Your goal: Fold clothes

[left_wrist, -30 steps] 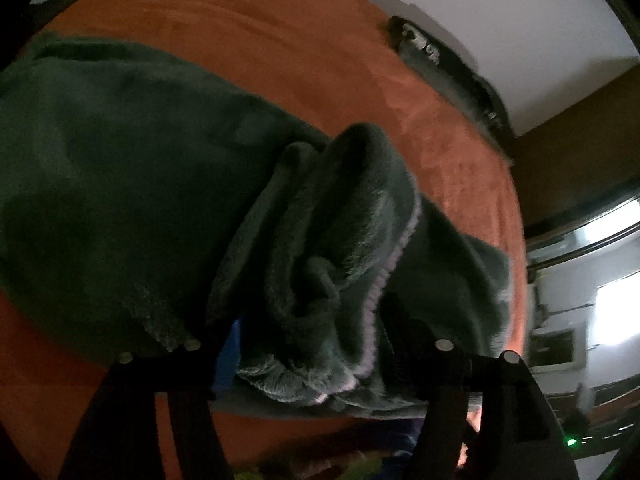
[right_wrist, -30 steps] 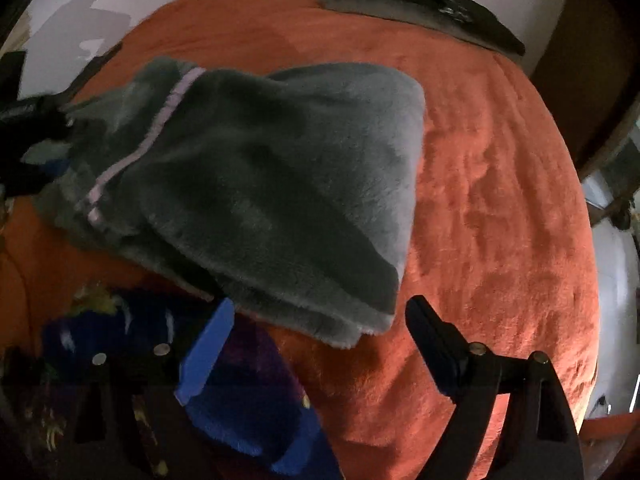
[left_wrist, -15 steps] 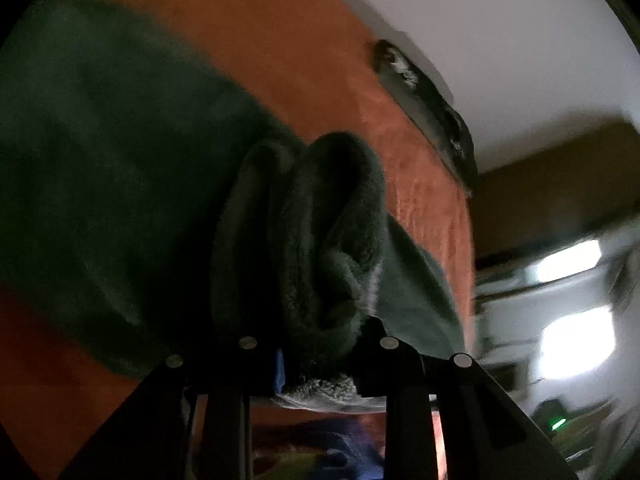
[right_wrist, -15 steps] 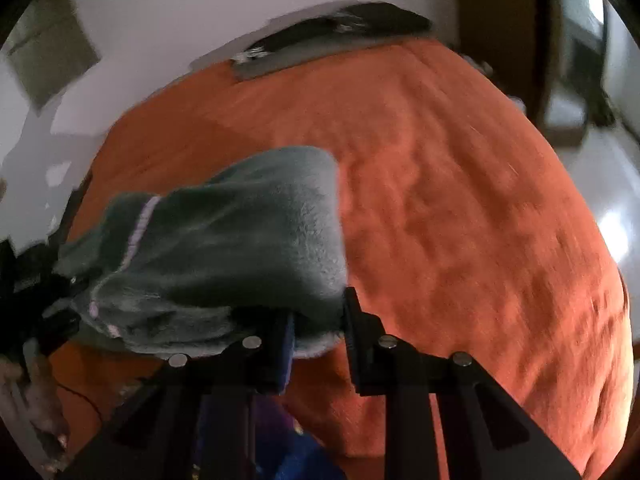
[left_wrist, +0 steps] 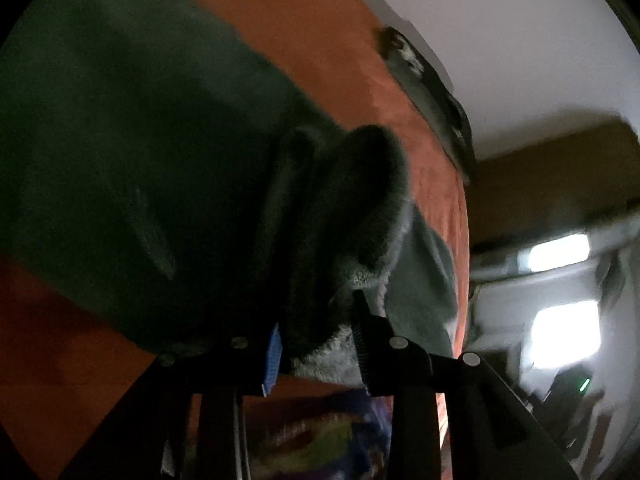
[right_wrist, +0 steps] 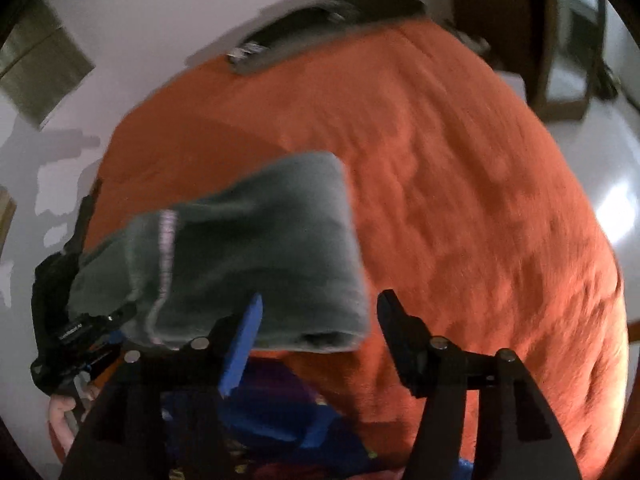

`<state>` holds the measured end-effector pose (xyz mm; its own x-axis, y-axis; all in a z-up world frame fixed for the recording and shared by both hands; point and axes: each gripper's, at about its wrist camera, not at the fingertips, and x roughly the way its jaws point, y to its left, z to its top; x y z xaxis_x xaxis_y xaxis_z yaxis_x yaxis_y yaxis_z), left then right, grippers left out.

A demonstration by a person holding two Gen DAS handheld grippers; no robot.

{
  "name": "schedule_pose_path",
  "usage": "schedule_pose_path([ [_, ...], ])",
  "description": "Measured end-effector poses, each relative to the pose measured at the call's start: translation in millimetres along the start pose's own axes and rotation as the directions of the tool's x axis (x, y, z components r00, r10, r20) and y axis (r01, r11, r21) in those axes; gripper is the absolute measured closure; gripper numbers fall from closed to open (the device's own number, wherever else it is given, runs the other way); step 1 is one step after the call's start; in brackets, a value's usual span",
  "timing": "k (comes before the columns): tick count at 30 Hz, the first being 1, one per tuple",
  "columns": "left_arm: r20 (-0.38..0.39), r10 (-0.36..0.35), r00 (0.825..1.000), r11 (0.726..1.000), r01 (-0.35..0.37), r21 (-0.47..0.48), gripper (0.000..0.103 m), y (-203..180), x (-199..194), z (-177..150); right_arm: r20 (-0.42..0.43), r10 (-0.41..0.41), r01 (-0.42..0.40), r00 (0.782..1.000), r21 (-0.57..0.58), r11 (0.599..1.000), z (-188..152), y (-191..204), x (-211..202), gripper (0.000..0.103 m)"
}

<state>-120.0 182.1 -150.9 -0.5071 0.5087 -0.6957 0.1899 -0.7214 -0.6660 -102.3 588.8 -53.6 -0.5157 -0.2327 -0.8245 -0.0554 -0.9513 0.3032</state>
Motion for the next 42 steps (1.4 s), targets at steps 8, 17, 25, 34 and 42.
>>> schedule_pose_path([
  [8,-0.001,0.045,0.999,0.990,-0.044,0.135,0.035,-58.2,28.0,44.5,-0.049,0.008,-0.009,0.999,-0.033,0.999,2.3,29.3,38.5,0.040],
  [17,0.078,0.228,0.971,0.967,-0.235,0.095,0.055,-51.7,100.0,37.0,-0.108,-0.055,0.055,0.993,0.000,0.998,-6.1,10.6,87.8,0.040],
  [25,0.115,0.050,0.992,0.999,-0.049,-0.011,0.055,-25.5,48.4,27.0,-0.157,-0.149,0.145,0.976,-0.041,0.989,-17.2,12.7,94.0,0.040],
  [34,0.119,-0.046,0.992,0.993,0.033,0.112,0.054,-72.5,24.0,6.7,-0.057,-0.231,0.226,0.971,-0.086,0.970,-25.2,43.9,55.5,0.036],
  [42,0.041,-0.044,0.998,0.995,0.041,0.088,0.054,-54.0,53.4,-6.5,-0.026,-0.164,0.163,0.986,-0.039,0.986,-25.3,51.7,35.0,0.033],
])
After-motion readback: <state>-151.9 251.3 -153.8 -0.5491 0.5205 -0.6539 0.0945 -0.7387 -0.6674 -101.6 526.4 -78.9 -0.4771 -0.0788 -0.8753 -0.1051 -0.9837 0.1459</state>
